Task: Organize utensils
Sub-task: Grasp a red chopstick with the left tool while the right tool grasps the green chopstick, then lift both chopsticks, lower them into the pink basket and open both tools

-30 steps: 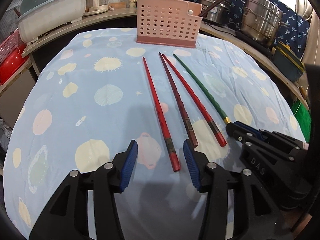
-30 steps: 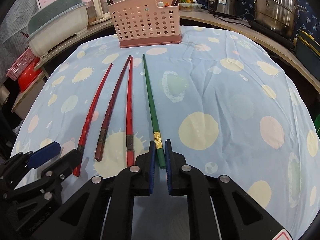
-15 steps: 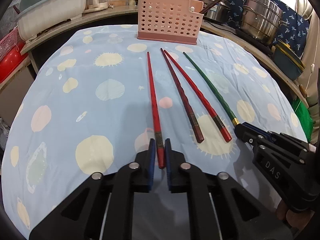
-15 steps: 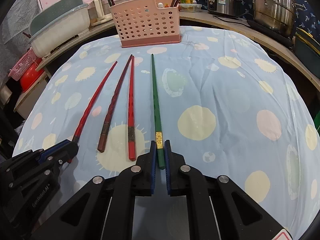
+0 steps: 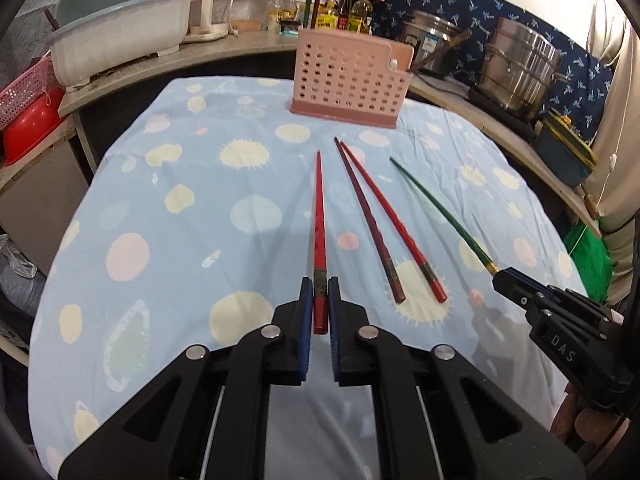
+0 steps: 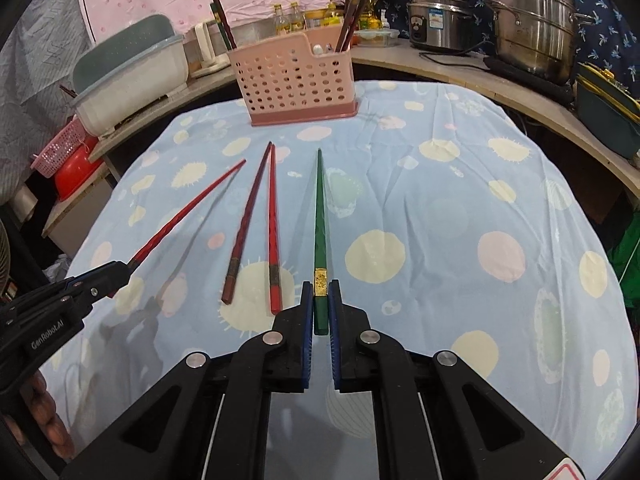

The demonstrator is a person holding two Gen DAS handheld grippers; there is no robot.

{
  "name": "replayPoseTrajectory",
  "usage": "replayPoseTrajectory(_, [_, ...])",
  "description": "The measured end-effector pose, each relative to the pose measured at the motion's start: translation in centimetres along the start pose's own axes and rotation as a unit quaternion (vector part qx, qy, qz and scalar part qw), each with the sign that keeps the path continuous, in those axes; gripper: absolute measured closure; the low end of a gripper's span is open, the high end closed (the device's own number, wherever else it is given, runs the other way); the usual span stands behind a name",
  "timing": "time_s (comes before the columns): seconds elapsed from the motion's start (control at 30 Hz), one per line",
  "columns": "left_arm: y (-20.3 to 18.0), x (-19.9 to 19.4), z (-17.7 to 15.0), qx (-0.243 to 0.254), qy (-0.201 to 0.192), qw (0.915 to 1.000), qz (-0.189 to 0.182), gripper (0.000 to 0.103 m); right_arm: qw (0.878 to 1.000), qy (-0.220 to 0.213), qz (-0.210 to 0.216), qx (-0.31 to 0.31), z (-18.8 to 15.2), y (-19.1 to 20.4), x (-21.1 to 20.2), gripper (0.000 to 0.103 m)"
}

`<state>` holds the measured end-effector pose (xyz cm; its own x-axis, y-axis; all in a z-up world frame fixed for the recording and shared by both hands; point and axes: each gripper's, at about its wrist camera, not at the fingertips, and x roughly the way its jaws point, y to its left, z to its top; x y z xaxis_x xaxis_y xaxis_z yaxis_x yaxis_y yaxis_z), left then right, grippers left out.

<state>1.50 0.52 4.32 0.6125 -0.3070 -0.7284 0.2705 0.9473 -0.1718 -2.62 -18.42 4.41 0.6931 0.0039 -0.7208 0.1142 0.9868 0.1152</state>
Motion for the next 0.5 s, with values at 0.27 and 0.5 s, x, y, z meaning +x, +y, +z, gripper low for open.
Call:
replayPoseTrajectory(0.27, [0.2, -3.8, 3.3, -0.009, -0.051, 0.9986, -0.007, 0.096, 0.998, -0.055, 0.017, 0.005, 3.4, 0.0, -3.9, 0.096])
replayPoseTrajectory(0.5, [0.0, -6.0, 7.0, -0.01, -0.078, 0.9969, -0.011, 0.096, 0.996, -0.086, 0.024, 0.004, 6.8, 0.1, -5.8, 0.096])
